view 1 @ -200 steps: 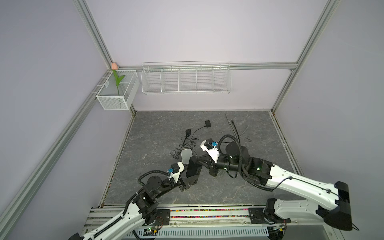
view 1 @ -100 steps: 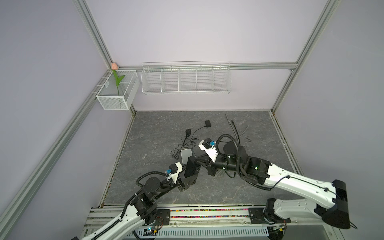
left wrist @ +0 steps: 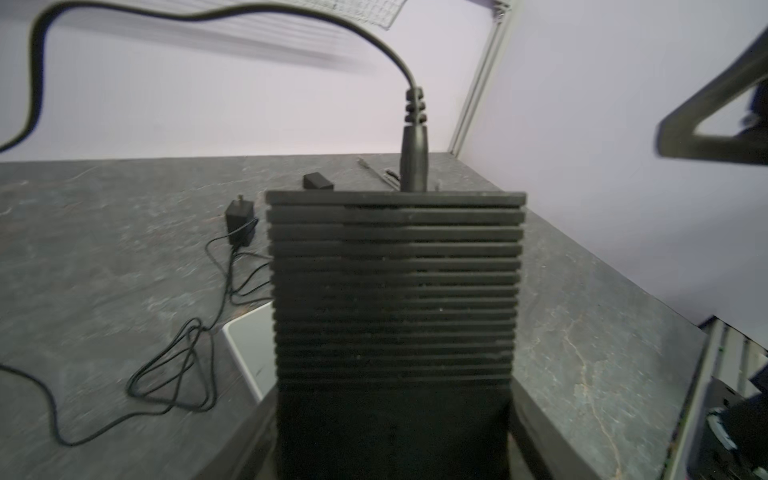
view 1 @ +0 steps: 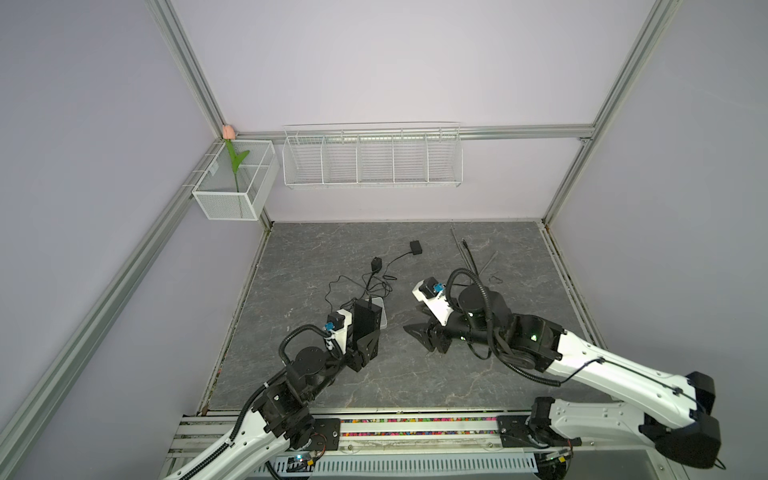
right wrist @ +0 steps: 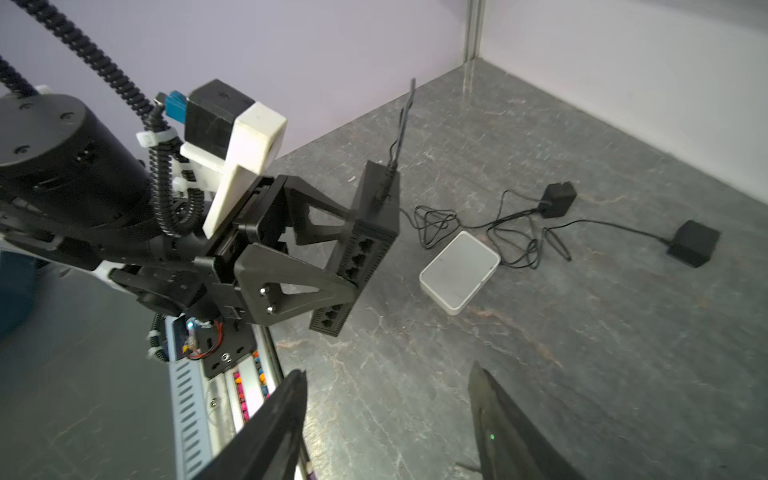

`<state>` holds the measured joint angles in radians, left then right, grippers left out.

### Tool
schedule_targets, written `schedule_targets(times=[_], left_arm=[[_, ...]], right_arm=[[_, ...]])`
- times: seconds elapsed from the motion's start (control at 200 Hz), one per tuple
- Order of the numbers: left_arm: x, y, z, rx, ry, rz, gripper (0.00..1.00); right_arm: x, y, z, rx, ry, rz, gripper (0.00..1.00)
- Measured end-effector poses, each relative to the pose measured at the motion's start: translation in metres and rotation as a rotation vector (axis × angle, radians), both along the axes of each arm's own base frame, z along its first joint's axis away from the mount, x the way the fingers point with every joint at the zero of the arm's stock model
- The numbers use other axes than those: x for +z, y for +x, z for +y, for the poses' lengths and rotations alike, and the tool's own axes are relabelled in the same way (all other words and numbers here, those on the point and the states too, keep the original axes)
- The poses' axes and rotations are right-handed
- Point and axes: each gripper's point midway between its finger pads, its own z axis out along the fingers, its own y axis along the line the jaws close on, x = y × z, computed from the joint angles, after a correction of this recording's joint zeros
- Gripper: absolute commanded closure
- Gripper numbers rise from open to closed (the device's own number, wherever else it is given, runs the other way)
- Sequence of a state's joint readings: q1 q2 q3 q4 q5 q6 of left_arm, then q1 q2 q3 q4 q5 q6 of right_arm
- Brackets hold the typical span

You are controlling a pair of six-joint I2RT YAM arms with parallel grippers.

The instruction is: Insert the plug into the switch port

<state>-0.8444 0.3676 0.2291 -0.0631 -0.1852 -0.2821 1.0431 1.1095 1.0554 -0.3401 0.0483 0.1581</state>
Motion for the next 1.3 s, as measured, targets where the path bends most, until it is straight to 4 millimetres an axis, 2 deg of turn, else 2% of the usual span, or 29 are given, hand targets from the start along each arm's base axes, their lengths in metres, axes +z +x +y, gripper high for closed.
schedule_targets(times=[0.1,0.165,0.24,0.32,0.4,0.455,0.535,0.59,0.645,0.86,0.975,1.1,1.205,1.3], left_arm=[[-0.017,0.008,0.016,0.108,0.031,0.078,1.00],[-0.028,0.012,0.027,0.171,0.047,0.131,1.00],[-0.038,0.017,0.039,0.242,0.055,0.193,1.00],[-0.043,0.022,0.050,0.304,0.044,0.242,1.00],[-0.048,0.025,0.058,0.347,0.023,0.280,1.00],[-0.051,0.025,0.060,0.361,0.015,0.299,1.00],[-0.054,0.024,0.062,0.372,0.006,0.320,1.00],[-0.055,0.023,0.063,0.378,0.000,0.327,1.00],[-0.054,0.023,0.064,0.383,-0.011,0.331,1.00],[-0.047,0.017,0.072,0.406,-0.054,0.319,1.00],[-0.043,0.015,0.077,0.417,-0.073,0.306,1.00],[-0.043,0.012,0.080,0.422,-0.078,0.308,1.00],[-0.045,0.011,0.081,0.424,-0.072,0.317,1.00],[-0.048,0.010,0.081,0.426,-0.064,0.324,1.00]], right_arm=[[-0.019,0.025,-0.006,-0.082,-0.031,0.043,0.25],[-0.049,0.042,0.000,-0.122,-0.100,0.100,0.25],[-0.090,0.055,0.014,-0.144,-0.200,0.172,0.17],[-0.130,0.067,0.029,-0.166,-0.291,0.240,0.13],[-0.160,0.077,0.041,-0.188,-0.357,0.288,0.11],[-0.173,0.085,0.048,-0.207,-0.392,0.298,0.11],[-0.182,0.096,0.062,-0.233,-0.423,0.297,0.09],[-0.186,0.104,0.072,-0.252,-0.436,0.288,0.00],[-0.189,0.109,0.083,-0.266,-0.442,0.276,0.06],[-0.216,0.125,0.110,-0.324,-0.507,0.275,0.07],[-0.238,0.134,0.115,-0.366,-0.550,0.295,0.06],[-0.242,0.142,0.121,-0.394,-0.555,0.294,0.05],[-0.258,0.141,0.110,-0.431,-0.602,0.317,0.00],[-0.260,0.147,0.102,-0.465,-0.591,0.334,0.07]])
